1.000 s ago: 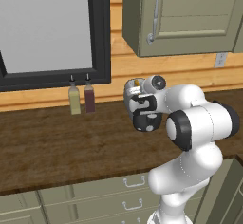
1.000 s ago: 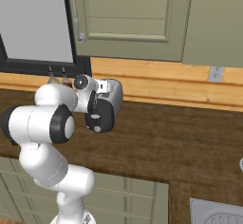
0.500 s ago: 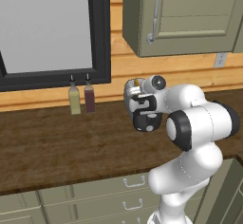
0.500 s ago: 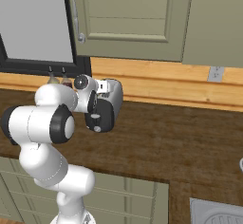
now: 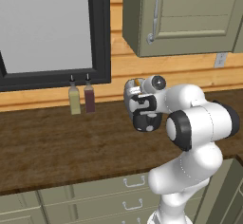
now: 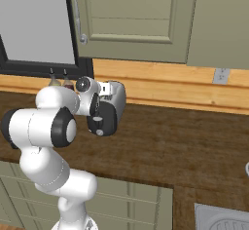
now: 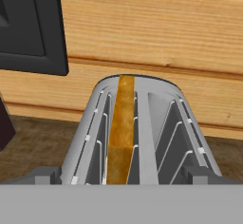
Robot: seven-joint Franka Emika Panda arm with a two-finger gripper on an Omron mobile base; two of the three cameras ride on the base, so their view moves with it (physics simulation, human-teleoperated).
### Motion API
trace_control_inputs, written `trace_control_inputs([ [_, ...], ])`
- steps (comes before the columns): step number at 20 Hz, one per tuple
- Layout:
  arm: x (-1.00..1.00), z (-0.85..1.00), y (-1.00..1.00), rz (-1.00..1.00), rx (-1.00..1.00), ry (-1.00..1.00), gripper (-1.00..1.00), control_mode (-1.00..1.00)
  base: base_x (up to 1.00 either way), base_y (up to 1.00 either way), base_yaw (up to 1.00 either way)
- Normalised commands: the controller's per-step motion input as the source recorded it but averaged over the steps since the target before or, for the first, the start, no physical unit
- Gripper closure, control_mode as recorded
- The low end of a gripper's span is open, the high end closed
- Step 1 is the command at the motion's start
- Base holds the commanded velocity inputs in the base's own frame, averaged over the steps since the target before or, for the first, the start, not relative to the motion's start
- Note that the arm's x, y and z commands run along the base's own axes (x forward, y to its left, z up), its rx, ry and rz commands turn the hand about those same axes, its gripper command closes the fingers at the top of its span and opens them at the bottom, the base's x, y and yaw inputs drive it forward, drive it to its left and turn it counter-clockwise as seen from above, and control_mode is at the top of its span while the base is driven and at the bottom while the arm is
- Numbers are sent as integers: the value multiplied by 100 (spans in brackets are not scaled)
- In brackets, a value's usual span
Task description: Start the toaster. Once the lever pops up, take the bread to the plate on the dining counter.
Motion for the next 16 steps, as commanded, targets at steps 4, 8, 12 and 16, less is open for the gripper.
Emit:
trace_control_inputs([
  [4,0,0,0,0,0,0,-100,-100,0,0,0],
  [8,0,0,0,0,0,0,-100,-100,0,0,0],
  [12,0,0,0,0,0,0,-100,-100,0,0,0],
  [16,0,0,0,0,0,0,-100,-100,0,0,0],
])
